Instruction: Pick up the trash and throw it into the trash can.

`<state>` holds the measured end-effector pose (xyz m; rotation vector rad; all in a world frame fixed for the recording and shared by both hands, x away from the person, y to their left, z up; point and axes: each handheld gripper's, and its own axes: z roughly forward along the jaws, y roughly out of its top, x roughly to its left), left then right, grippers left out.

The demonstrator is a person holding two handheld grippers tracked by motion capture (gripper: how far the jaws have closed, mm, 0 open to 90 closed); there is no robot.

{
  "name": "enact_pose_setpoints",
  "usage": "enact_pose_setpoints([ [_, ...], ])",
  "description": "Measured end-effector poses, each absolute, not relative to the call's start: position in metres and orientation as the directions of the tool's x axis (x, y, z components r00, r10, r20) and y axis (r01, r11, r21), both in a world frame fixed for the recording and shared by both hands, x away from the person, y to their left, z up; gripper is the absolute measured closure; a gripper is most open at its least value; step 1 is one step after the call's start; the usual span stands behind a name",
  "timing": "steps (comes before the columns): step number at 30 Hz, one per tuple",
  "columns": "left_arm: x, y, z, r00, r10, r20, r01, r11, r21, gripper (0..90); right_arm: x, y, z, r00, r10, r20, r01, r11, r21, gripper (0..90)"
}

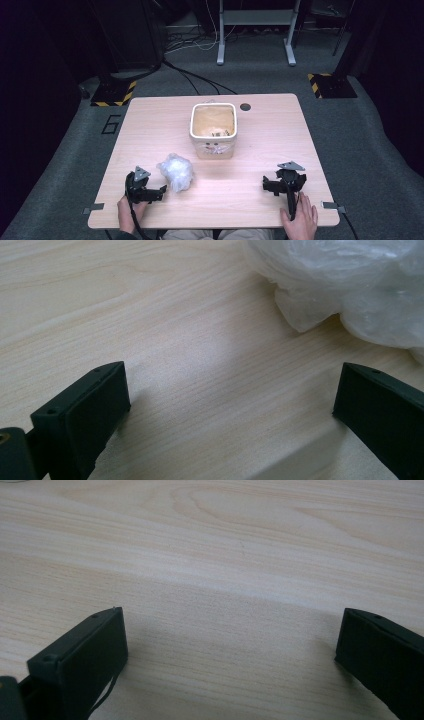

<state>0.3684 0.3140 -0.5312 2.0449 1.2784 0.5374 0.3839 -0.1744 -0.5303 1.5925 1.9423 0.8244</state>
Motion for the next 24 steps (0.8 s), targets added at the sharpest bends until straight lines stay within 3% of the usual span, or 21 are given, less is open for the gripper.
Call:
enact_pose_setpoints([
  [24,0.3688,0.3178,-0.5296,0.454,0.89,-0.029,0.638,-0.302,0.708,0.1,0.384,-0.1746,-0.5303,-0.2,0.98,-0.001,0.681,0.14,0.719,0.0],
])
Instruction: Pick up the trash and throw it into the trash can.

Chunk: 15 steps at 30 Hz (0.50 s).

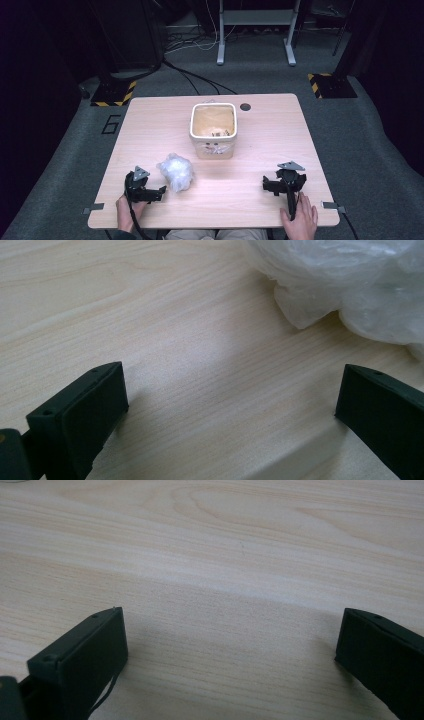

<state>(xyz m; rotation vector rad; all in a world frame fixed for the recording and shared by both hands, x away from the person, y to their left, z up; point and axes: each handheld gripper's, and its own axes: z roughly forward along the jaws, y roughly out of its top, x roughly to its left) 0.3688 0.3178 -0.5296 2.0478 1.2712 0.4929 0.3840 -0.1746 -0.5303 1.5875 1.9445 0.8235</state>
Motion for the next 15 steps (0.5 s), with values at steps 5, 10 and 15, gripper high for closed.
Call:
enact_pose_setpoints([
  [5,0.367,0.32,-0.525,0.477,0.875,-0.087,0.652,-0.286,0.702,0.2,0.384,-0.175,-0.53,-0.2,0.98,-0.001,0.681,0.14,0.719,0.0],
  [10,0.362,0.318,-0.518,0.492,0.865,-0.095,0.637,-0.284,0.717,0.2,0.384,-0.175,-0.53,-0.199,0.98,-0.001,0.681,0.139,0.719,0.0],
  [15,0.359,0.314,-0.507,0.515,0.852,-0.097,0.613,-0.286,0.736,0.2,0.384,-0.175,-0.53,-0.2,0.98,-0.001,0.681,0.139,0.719,0.0],
])
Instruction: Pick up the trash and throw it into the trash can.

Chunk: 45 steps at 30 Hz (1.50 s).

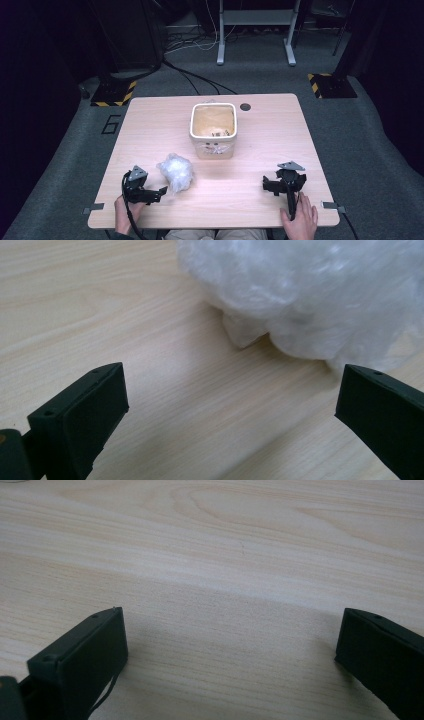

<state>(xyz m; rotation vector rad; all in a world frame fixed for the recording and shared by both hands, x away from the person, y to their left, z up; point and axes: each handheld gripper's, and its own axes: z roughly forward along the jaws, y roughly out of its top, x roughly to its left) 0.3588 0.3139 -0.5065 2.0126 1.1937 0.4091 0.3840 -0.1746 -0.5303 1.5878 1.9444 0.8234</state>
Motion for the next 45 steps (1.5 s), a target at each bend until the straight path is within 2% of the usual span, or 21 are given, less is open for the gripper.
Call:
enact_pose_setpoints([
  [14,0.357,0.31,-0.481,0.554,0.823,-0.126,0.568,-0.263,0.78,0.2,0.384,-0.175,-0.53,-0.2,0.98,-0.001,0.681,0.14,0.719,0.0],
  [24,0.369,0.294,-0.469,0.58,0.808,-0.099,0.545,-0.296,0.784,0.1,0.384,-0.175,-0.53,-0.201,0.98,-0.003,0.681,0.142,0.719,0.0],
  [32,0.382,0.273,-0.463,0.62,0.781,-0.074,0.536,-0.352,0.767,0.0,0.384,-0.175,-0.53,-0.2,0.98,-0.002,0.681,0.14,0.719,0.0],
  [41,0.394,0.262,-0.469,0.608,0.791,-0.059,0.557,-0.373,0.742,0.0,0.384,-0.175,-0.53,-0.2,0.98,-0.001,0.681,0.14,0.719,0.0],
  [45,0.4,0.254,-0.479,0.608,0.793,-0.021,0.576,-0.423,0.7,0.0,0.384,-0.175,-0.53,-0.2,0.98,-0.002,0.681,0.141,0.719,0.0],
])
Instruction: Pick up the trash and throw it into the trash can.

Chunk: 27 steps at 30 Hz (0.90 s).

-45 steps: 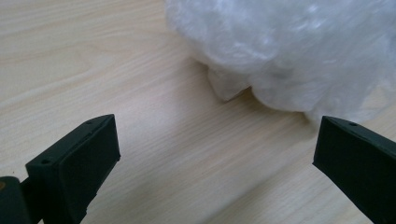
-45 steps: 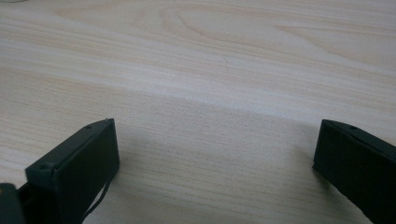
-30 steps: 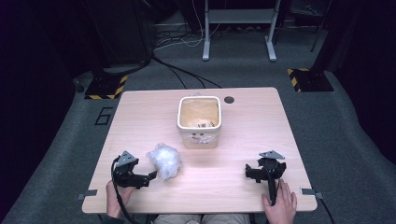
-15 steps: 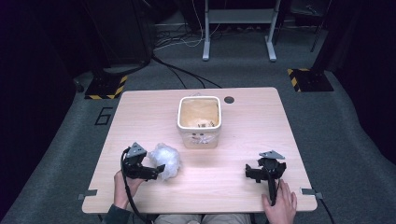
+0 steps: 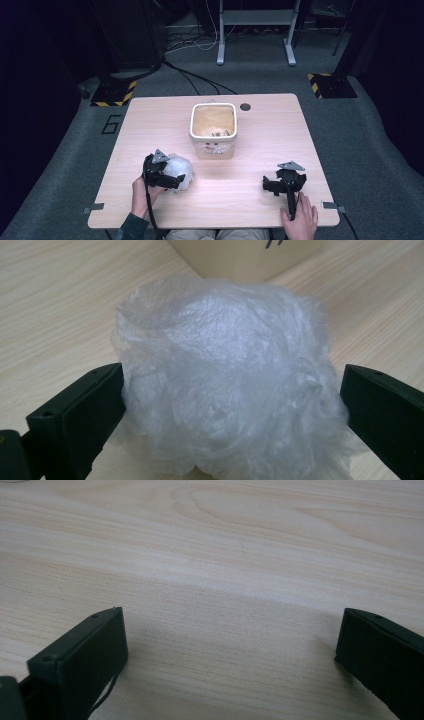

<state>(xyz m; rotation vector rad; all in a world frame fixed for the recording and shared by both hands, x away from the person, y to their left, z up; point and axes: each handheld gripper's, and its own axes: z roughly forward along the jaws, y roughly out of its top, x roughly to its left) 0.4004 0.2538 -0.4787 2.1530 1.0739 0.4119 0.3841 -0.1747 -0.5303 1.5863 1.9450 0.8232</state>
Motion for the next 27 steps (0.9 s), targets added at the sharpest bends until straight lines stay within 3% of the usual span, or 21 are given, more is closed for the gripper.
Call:
enact_pose_setpoints([
  [13,0.405,0.247,-0.496,0.617,0.785,-0.042,0.596,-0.432,0.677,2.1,0.384,-0.175,-0.53,-0.2,0.98,-0.001,0.681,0.139,0.719,0.0],
  [27,0.401,0.251,-0.498,0.607,0.791,-0.078,0.58,-0.373,0.724,22.1,0.384,-0.175,-0.53,-0.2,0.98,-0.002,0.681,0.141,0.719,0.0],
])
